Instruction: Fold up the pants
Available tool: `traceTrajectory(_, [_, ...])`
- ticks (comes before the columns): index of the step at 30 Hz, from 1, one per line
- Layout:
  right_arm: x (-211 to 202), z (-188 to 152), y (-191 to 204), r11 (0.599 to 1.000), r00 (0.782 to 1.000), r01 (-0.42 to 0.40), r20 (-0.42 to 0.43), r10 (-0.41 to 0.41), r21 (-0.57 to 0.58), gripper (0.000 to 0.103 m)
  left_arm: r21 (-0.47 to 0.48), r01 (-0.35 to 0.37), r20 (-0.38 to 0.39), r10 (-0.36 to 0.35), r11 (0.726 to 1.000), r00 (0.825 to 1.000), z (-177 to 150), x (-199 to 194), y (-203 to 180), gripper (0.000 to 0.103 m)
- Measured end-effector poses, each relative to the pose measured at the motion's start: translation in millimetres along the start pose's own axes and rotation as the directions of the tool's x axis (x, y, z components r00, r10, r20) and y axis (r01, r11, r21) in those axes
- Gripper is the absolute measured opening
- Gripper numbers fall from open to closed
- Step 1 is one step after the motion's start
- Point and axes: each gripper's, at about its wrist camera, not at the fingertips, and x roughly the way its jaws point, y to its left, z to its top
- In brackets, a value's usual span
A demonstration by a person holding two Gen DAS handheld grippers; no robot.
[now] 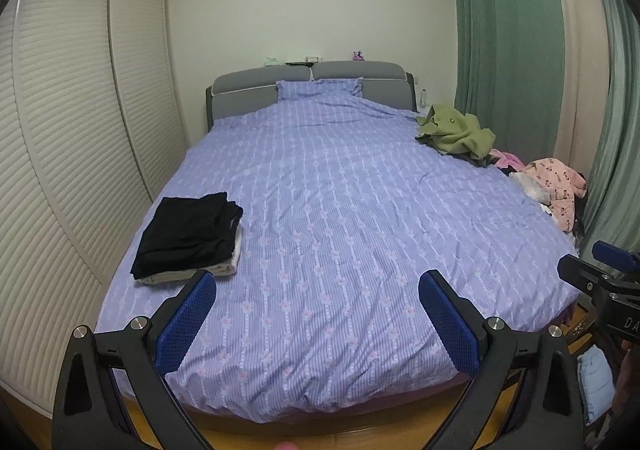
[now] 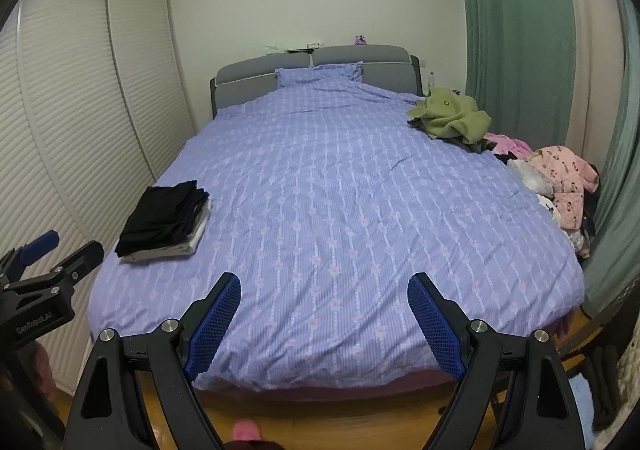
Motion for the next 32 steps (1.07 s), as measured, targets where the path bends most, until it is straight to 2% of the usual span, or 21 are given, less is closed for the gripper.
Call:
traceTrajectory(15, [-3.9, -5.0, -1.5, 1.000, 1.000, 0.002, 0.011, -0.002, -0.003, 0.087, 0.033, 0.011, 0.024, -0.011, 0.999, 1.000, 0.1, -9.1, -5.3, 0.103])
traceTrajectory(32, [-4.2, -3.8, -4.6, 1.000, 1.000, -0.008, 0.008, 0.008, -0.017, 0.087, -0.002, 0.012, 0.024, -0.012, 1.000, 1.000, 6.2, -8.5, 0.1, 0.103])
